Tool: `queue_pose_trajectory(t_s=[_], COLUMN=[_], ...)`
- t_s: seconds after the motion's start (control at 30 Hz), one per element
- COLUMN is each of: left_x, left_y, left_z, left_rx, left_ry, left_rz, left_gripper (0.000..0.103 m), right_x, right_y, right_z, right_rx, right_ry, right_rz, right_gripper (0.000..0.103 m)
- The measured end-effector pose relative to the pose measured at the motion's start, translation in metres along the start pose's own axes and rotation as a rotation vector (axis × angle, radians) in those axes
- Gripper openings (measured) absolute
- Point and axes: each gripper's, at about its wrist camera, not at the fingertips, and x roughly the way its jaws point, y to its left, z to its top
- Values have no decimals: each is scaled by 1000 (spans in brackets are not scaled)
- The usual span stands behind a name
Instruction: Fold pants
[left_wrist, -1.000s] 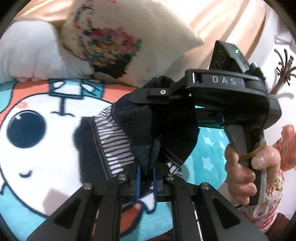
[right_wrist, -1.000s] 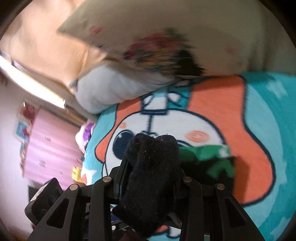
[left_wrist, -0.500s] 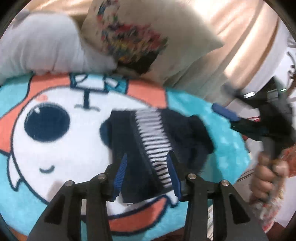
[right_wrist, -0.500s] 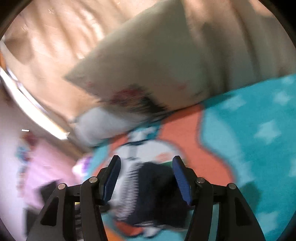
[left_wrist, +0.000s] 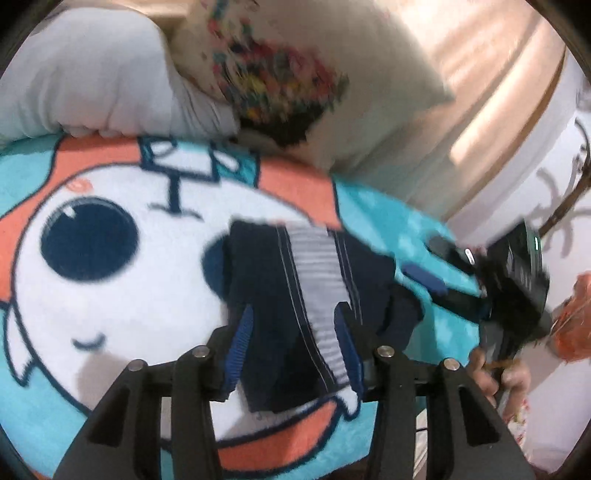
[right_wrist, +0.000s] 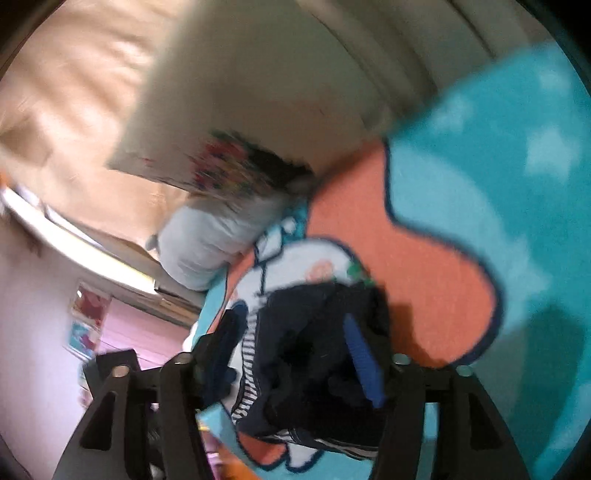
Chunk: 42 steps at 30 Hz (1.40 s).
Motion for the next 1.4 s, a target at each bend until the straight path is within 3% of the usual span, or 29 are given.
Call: queue_pose_trajectory(t_s=[0.03,0.1,0.2,0.37,0.47,0.5,0.57,0.67,0.77,1.1,1.23,1.4], left_x=[1,12,32,65,73,73,71,66,56,40,52,86], left_y=[6,22,34,30,27,25,22,18,8,-4,2,24], left_z=[4,12,16,17,13,12,9,8,12,58,80,94], left_rx=[-21,-87,-150,-152,-172,-165,-167,-153,-117,-50,-40,-90], left_ry=[-5,18,81,165,167,171,176,166,136,45,29,69], left_rz=[-7,-29,-119,-165,-205,-209,-229,-209,-191,-145,-99,-57], left_gripper=[58,59,59,64,67,66,46,34,33,33,33,33], right_x=[-10,-15,-2,28,38,40,43,43,38,37,52,84], right_y=[1,0,-16,-30,-27,-27,-27,-28,-26,12,20,13], right_z=[1,-3,-11,-20,-20,-21,-22,-25,-24,12,32,54], right_rx=[-31,-65,-29,-33,-51,-49,-46,-40,-21,-97,-120,-132], right_ry=[-20,-27,43,88,98,103,115,109,100,54,57,77], right_rz=[-27,-62,-56,-89,-68,-54,-51,-39,-10,9,-20,-94], right_gripper=[82,82,82,82,79,77,68,54,49,46,46,46])
